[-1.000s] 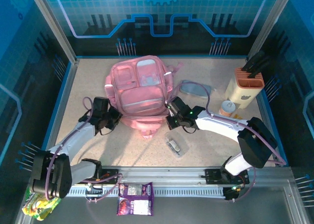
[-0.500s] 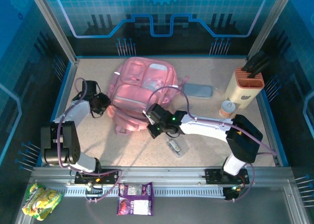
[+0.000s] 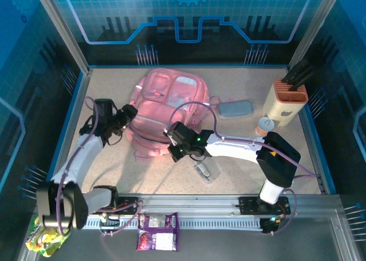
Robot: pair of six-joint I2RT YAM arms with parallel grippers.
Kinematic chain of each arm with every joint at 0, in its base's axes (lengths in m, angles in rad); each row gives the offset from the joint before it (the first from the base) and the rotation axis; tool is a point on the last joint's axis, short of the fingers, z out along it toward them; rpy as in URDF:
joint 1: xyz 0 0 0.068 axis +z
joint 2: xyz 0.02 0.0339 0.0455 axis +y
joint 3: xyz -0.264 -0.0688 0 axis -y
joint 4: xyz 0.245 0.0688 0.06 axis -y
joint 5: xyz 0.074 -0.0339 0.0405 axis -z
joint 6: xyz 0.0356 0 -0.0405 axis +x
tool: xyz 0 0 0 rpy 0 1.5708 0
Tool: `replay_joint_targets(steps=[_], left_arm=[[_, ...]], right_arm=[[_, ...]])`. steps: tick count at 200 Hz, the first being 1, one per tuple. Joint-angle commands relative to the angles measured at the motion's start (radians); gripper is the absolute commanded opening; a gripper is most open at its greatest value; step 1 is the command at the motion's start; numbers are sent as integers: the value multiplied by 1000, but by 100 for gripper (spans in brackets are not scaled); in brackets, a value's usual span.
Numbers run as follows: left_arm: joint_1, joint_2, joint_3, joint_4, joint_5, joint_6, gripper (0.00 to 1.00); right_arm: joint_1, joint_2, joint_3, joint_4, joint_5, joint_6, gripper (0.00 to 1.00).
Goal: Pack the student bag
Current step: Zip the student bag at the center of the table.
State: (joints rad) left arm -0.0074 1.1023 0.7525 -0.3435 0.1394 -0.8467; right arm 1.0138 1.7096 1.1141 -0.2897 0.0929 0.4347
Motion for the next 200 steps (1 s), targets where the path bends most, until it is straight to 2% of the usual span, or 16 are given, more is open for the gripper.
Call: replay_joint_targets(steps=[1,23,47,78,96,138,200], left_arm=[[-62,-115,-76,-104,-39,-154,80],[-175,-223,-148,-102,-84,-280,78],[-286,-265,-199,-91,-88,-406,77],[-482,-250,-220,-35,-169,-557,77],[-560,-194,-219,11,-202,-616,76],[-682,-59,-218,105,-278,-783,66],[-697,101,-215,210,-298,-897,56]], right_arm=[[-3,9,-2,17,-21,33,0],[-3,-7,-29,49,-28,33,0],[-4,-10,-50,72,-53,32,0],[-4,-5,-64,91,-59,23,0],[-6,-4,-67,100,-66,27,0],[-5,4,-83,126,-81,27,0],[-6,13,-96,159,-86,29,0]])
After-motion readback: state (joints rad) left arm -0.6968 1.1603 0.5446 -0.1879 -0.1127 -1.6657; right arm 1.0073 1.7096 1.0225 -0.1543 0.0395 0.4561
